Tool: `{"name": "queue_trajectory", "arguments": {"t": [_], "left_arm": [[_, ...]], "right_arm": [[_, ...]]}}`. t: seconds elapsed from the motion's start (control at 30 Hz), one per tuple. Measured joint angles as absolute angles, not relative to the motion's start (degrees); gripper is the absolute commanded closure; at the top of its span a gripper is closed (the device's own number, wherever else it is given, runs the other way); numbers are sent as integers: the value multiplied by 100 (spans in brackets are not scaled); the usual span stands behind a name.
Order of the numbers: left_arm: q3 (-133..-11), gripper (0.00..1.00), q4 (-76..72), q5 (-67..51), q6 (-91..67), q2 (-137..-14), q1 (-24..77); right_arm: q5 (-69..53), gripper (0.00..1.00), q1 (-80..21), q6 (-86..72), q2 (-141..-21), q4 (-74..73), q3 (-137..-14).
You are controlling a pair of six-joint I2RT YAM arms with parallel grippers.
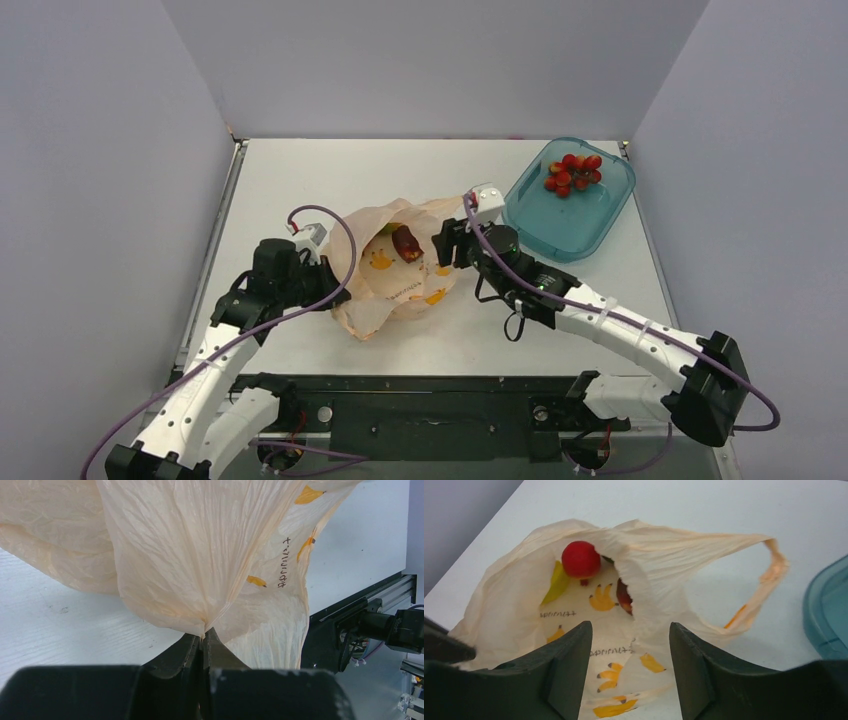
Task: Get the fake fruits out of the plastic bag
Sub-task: Take out the fake fruit from the plastic bag.
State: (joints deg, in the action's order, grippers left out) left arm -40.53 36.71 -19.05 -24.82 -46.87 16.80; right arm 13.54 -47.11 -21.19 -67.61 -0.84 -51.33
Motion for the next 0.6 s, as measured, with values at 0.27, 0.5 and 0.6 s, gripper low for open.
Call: {"name": "queue_trajectory", "arguments": {"t": [0.27,0.5,0.6], "left_arm": [[-4053,100,3673,-1903,-2482,-4678,1688],[-4053,100,3671,-1859,-2484,-4495,1798],[-4053,100,3671,-1837,-2484,-4464,1826]], "right_arm": [[1197,64,-5459,-1597,-7721,344,-5262],[1153,64,-5561,-1280,-9113,532,-5701],[1208,64,-5561,-1116,-9666,611,-6018]]}}
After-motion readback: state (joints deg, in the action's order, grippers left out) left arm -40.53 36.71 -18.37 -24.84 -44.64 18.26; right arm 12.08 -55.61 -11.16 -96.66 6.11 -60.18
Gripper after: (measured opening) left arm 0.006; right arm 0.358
